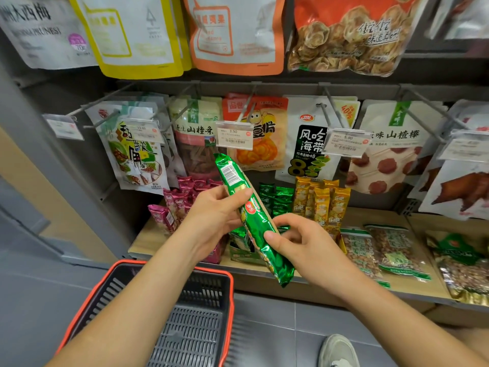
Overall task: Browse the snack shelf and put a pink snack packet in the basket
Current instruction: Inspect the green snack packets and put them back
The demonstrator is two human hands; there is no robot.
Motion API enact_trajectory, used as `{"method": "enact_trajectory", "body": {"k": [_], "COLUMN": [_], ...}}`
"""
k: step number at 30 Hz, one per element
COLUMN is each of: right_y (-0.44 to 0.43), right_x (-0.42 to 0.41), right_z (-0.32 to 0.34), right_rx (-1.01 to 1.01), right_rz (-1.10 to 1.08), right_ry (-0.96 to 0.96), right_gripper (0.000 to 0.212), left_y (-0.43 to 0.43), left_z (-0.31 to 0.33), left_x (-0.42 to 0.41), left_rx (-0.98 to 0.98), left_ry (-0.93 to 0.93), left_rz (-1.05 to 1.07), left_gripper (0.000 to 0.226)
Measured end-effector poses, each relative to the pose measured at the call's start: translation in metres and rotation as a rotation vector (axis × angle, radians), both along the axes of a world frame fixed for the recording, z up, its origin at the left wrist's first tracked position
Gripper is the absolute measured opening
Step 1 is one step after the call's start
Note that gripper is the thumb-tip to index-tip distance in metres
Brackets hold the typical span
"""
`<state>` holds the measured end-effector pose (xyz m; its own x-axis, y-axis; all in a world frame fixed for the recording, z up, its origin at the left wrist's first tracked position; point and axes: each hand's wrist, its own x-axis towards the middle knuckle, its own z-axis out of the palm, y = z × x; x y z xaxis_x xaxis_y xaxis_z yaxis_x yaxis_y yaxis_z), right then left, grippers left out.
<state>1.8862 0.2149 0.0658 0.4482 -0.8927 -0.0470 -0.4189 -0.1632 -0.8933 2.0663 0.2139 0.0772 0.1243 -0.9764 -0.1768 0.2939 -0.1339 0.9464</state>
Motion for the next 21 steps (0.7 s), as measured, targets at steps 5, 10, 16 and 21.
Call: {"method": "enact_trajectory", "body": {"k": [5, 10, 16, 21], "right_y": [-0.005, -0.019, -0.018, -0.012], "right_x": [-0.001, -0.004, -0.012, -0.013], "right_z": [0.006, 0.015, 0.02, 0.021], "right_rx": [0.02, 0.082, 0.124, 0.115], "right_rz": [0.02, -0.094, -0.246, -0.298], "right_ry": [-0.046, -0.321, -0.557, -0.62], "right_gripper": [0.016, 0.017, 0.039, 0.041], "left_y": [-0.002, 0.011, 0.014, 0.015], "left_z": [0.002, -0.004, -0.004, -0.006], "left_x": [0.002, -0.024, -0.036, -0.027], "left_rx": [-0.045, -0.098, -0.11, -0.116], "left_ry": [-0.2, -0.566, -0.553, -0.507], "left_rz": [0.034, -0.249, -0.309, -0.453], "left_gripper": [0.026, 0.02, 0.029, 0.034]}}
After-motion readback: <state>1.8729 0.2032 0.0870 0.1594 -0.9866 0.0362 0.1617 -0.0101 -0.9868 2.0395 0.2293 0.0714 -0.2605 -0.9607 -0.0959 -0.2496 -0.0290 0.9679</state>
